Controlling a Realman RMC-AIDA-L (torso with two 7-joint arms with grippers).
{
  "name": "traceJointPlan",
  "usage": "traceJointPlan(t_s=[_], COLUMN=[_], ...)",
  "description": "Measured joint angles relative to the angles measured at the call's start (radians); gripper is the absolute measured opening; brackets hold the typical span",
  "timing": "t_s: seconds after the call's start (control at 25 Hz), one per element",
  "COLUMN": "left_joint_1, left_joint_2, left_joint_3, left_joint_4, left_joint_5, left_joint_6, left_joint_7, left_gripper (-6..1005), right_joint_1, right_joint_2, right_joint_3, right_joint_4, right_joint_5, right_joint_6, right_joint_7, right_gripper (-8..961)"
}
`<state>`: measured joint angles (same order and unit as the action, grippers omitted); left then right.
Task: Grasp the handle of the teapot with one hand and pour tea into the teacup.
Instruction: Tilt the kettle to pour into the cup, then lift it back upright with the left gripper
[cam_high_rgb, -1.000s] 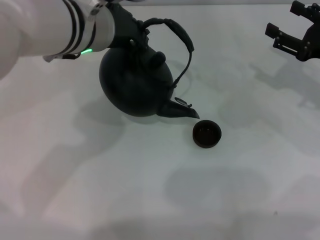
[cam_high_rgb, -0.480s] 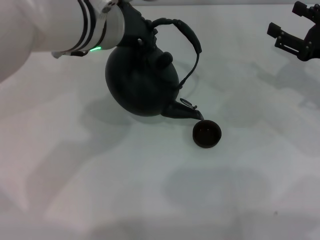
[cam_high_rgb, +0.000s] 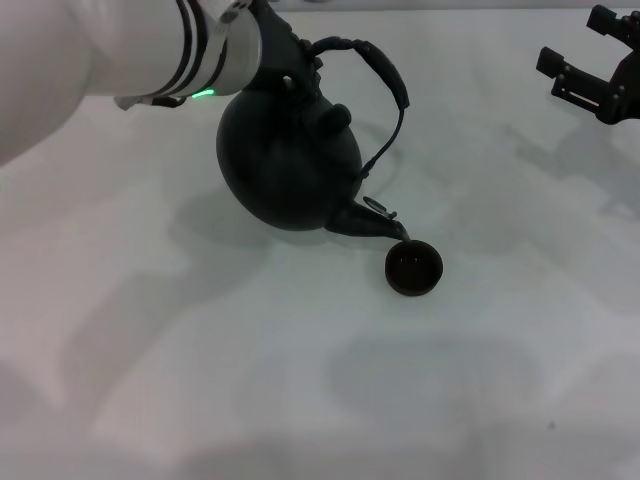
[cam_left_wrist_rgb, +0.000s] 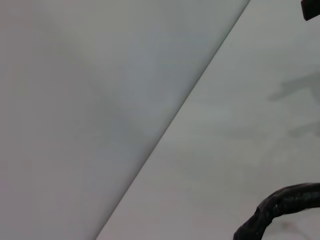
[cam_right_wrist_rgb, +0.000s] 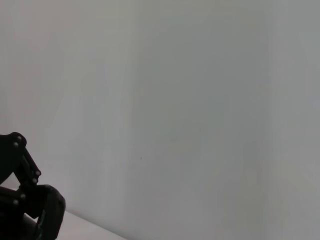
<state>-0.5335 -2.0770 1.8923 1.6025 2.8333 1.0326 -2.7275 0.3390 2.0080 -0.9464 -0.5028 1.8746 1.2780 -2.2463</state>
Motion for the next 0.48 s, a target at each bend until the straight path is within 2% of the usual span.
traceJointPlan(t_s=[0.48], left_joint_1=[-0.078], left_joint_2=[0.0], left_joint_3=[0.026], left_joint_4=[-0.068], left_joint_5=[0.0], left_joint_6=[0.009], left_joint_7=[0.003], left_gripper=[100], right_joint_1=[0.0], right_joint_2=[0.0], right_joint_3=[0.0], right_joint_4=[0.0], right_joint_5=[0.006], right_joint_6=[0.002], right_joint_7=[-0.001], right_gripper=[860])
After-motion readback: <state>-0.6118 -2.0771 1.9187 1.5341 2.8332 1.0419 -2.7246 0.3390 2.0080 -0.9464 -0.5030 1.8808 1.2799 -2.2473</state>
